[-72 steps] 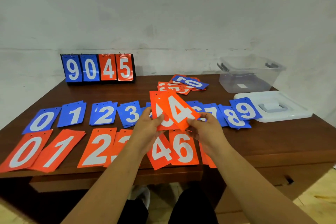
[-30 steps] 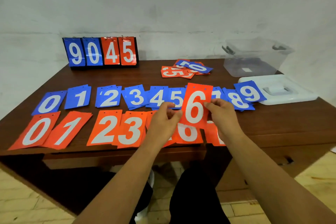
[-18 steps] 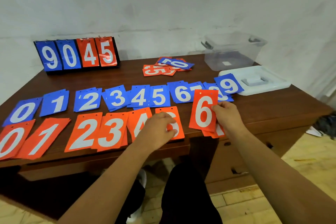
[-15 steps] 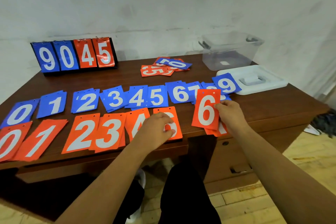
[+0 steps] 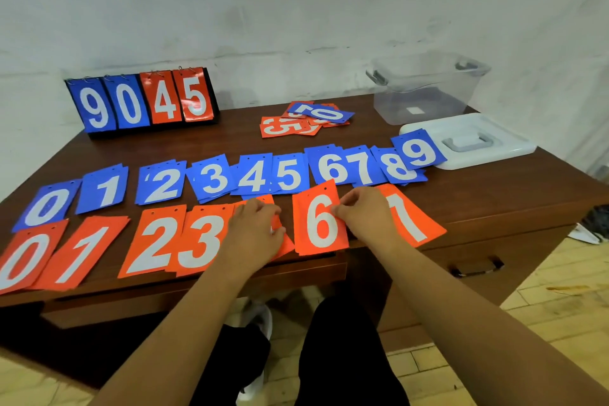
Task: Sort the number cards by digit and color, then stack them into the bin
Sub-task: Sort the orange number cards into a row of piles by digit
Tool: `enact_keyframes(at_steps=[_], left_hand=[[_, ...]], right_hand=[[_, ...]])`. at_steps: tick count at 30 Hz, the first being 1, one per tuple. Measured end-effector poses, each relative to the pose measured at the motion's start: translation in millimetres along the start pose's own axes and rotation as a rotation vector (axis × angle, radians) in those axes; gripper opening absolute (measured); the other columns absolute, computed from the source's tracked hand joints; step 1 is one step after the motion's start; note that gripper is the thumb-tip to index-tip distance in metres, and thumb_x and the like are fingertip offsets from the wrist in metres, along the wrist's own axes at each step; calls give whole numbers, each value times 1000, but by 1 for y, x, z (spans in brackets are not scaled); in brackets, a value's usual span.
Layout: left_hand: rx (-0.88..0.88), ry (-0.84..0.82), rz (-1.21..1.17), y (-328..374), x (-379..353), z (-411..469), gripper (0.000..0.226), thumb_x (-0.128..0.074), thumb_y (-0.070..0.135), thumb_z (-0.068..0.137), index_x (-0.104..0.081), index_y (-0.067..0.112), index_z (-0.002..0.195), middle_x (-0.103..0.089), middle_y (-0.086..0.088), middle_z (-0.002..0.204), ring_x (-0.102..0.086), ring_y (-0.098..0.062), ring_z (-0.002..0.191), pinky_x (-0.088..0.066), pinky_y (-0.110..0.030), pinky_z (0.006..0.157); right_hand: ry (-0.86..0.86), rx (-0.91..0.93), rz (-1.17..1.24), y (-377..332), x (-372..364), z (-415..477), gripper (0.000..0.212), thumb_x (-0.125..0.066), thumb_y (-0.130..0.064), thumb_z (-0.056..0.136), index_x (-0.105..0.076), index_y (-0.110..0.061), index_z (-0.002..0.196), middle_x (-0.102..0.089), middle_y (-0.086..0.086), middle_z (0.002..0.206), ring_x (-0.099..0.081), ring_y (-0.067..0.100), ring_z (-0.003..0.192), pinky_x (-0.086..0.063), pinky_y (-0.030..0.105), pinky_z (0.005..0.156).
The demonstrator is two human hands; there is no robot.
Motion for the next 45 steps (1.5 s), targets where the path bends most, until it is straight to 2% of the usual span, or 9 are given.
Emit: enact_keyframes(at_steps=[7, 10, 15, 18, 24, 32, 37, 39, 45], left_hand=[[-21, -55, -50, -8, -2, -5, 41, -57, 41, 95, -52, 28, 133, -45, 4, 143, -37, -16, 135, -37, -39, 112], [-33, -69, -71, -8, 0, -7, 42, -57, 41, 95, -52, 28, 134, -45, 5, 144, -37, -15, 135, -37, -39, 112], [-97, 66, -131, -5, 20, 12, 31, -59, 33, 95, -59, 23, 124, -54, 6, 131, -46, -12, 126, -39, -30, 104], [-133, 88, -153, -5, 33, 47, 23, -61, 24, 94, -63, 18, 115, -58, 0, 120, -51, -15, 117, -37, -22, 92], [-50, 83, -100, -21, 40, 147, 19, -60, 21, 93, -63, 15, 111, -58, -2, 112, -56, -15, 103, -42, -24, 80], [120, 29, -69, -55, 12, 267, 27, -65, 16, 89, -65, 15, 115, -58, -8, 123, -57, -22, 110, -49, -31, 91], [-14, -96, 22, -67, -12, 310, 66, -67, 39, 89, -42, 19, 146, -41, -6, 152, -41, -24, 136, -33, -34, 112], [-76, -159, 77, -73, -18, 316, 62, -62, 44, 92, -43, 21, 146, -43, -5, 151, -41, -23, 136, -33, -34, 110], [-469, -83, 428, -68, 0, 294, 36, -39, 35, 103, -60, 19, 127, -63, -1, 125, -58, -17, 111, -48, -31, 95]], right_hand=[[28, 156, -508, -9, -21, -7, 38, -60, -47, 91, -56, -18, 115, -64, 1, 108, -61, 16, 96, -52, 29, 79], [76, 192, -484, -12, -20, -9, 34, -58, -45, 92, -55, -19, 114, -62, 1, 109, -60, 14, 96, -51, 28, 78], [98, 299, -365, -28, -14, 6, 35, -52, -42, 95, -56, -17, 119, -56, 2, 117, -55, 14, 103, -52, 30, 86], [85, 324, -343, -43, -8, 34, 39, -53, -41, 95, -55, -14, 123, -53, 5, 124, -53, 19, 111, -50, 35, 92], [60, 360, -406, -63, -11, 112, 40, -55, -35, 95, -51, -11, 127, -50, 9, 129, -50, 24, 117, -47, 37, 95], [21, 373, -502, -83, -32, 213, 30, -57, -31, 94, -55, -11, 116, -54, 9, 119, -54, 20, 101, -50, 34, 86], [-47, 408, -535, -86, -53, 259, 39, -56, -30, 94, -51, -11, 127, -51, 9, 127, -54, 22, 109, -48, 35, 91], [-61, 415, -543, -88, -60, 270, 40, -56, -29, 94, -51, -10, 129, -50, 9, 129, -54, 22, 110, -47, 34, 91], [-86, 433, -581, -91, -72, 291, 48, -58, -37, 94, -49, -13, 134, -52, 8, 134, -51, 22, 120, -45, 36, 101]])
Point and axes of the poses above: each hand's wrist, its own z-axis towards the middle knuckle, its own x-axis out of the back of the hand, y = z × x, the point moved 4 cm from there along z, towards the middle knuckle
